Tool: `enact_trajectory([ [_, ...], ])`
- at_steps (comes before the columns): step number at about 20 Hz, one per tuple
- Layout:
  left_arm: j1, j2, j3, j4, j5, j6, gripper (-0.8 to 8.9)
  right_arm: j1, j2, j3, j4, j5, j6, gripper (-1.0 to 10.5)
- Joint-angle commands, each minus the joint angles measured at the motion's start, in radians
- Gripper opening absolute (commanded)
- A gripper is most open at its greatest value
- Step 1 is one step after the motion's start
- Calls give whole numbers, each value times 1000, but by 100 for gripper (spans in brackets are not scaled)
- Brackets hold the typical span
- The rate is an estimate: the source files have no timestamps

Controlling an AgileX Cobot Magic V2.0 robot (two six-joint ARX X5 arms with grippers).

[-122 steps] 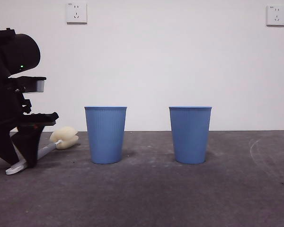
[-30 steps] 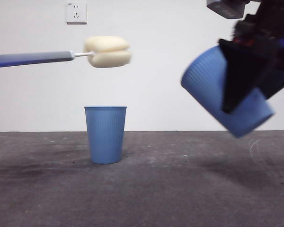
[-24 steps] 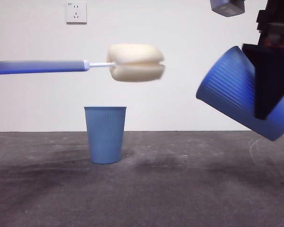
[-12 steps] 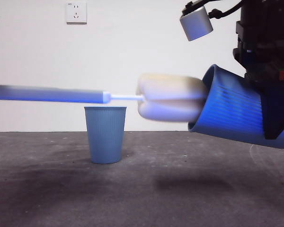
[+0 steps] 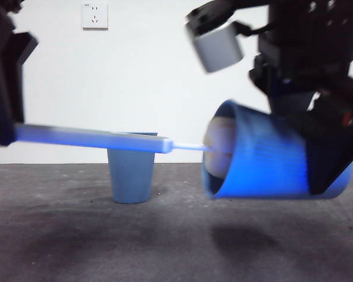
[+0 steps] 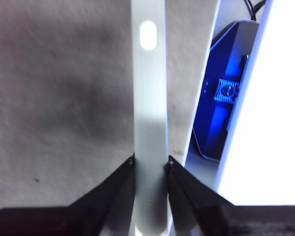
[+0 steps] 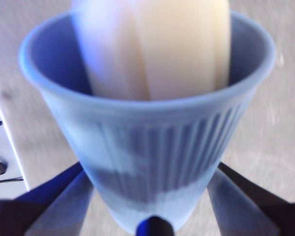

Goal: Pick up the cup brush,pick up the cup,insert the brush into the cup,clean the cup,put the cup brush back,put the cup back to the fixed position on the table

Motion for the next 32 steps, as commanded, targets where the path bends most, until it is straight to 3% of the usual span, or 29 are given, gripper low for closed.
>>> enact_trajectory([
  [1,-8,12,53,14,11,-1,-8,34,49,4,34,0,-7,-13],
  [8,-24,88,107,54,89,-20,-8,69,85,65,63,0,2,-13],
  [12,-27,95,107,49,77,-47,-8,68,85,95,48,3,32,-13],
  [17,10,35,107,-69,17,-52,-8,67,85,95,11,18,58,-13],
  [32,150,-144,107,-306,3,-48,-8,34,83,95,-22,29,84,-13],
])
